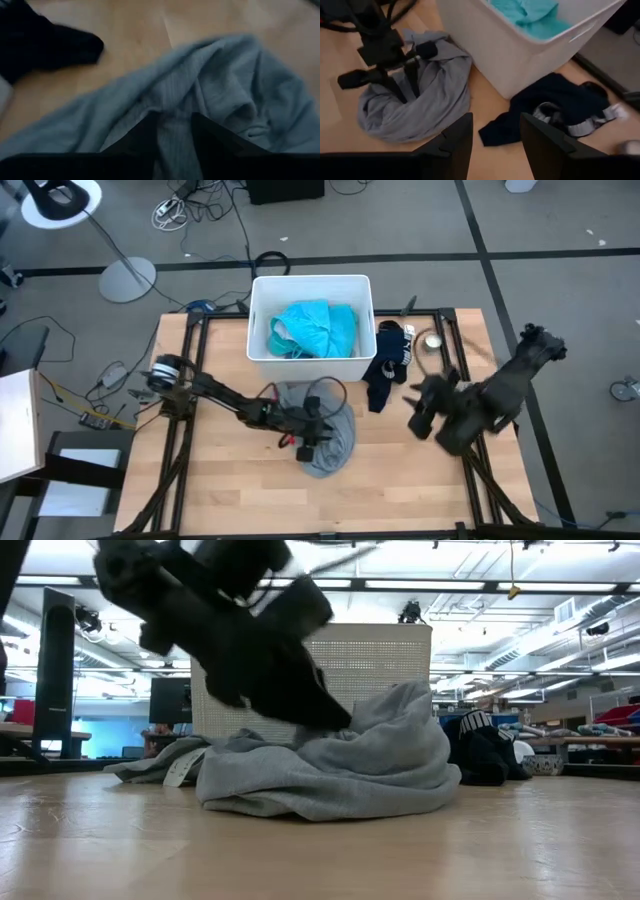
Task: Sort clothes
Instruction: Put the gray sweatshirt into the white laundry bin
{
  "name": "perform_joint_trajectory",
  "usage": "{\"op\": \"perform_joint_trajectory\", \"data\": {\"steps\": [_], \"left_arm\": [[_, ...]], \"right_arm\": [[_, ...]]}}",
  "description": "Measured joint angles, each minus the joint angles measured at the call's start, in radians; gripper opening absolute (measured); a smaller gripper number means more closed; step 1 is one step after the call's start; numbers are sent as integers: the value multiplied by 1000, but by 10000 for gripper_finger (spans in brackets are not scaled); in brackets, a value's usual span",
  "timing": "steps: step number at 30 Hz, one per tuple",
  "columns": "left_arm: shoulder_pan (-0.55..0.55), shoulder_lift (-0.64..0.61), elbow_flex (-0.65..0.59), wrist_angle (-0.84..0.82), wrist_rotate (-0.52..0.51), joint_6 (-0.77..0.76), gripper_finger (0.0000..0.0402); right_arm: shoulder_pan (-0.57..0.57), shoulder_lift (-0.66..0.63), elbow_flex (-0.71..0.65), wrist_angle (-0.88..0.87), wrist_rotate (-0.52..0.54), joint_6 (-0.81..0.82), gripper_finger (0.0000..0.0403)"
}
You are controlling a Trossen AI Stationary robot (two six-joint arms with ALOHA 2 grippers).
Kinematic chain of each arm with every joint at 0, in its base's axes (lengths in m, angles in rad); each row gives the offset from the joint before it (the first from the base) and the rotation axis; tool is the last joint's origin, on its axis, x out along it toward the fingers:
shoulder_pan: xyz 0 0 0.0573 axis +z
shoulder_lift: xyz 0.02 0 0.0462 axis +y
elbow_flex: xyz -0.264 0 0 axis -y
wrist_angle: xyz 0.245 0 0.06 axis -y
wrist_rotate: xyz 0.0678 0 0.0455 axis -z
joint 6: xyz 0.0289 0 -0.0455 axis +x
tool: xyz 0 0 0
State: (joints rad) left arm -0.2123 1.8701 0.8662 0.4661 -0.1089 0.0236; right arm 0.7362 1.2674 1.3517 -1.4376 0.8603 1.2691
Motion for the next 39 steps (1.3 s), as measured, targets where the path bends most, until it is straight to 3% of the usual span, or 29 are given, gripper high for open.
{"op": "perform_joint_trajectory", "data": {"steps": [5, 9, 15, 19, 22, 30, 34, 39], "left_arm": [[0, 104, 79, -33, 0, -1, 111], [0, 116, 111, -67, 2, 25, 21], [2, 39, 142, -71, 3, 30, 3], [2, -48, 151, -73, 11, 74, 2], [8, -121, 163, -92, 11, 78, 1], [35, -307, 247, -150, 10, 129, 1], [76, -367, 389, -307, -23, 183, 0], [156, -368, 654, -528, -95, 291, 0]], "right_arm": [[70, 43, -273, 212, 50, 200, 162], [89, 97, -477, 436, 90, 348, 160], [85, 198, -671, 821, 141, 351, 160], [84, 278, -713, 972, 155, 297, 160], [66, 283, -698, 972, 131, 263, 160], [64, 311, -697, 1150, 147, 12, 160], [65, 313, -697, 1246, 219, -71, 160], [59, 313, -697, 1333, 229, -181, 160]]}}
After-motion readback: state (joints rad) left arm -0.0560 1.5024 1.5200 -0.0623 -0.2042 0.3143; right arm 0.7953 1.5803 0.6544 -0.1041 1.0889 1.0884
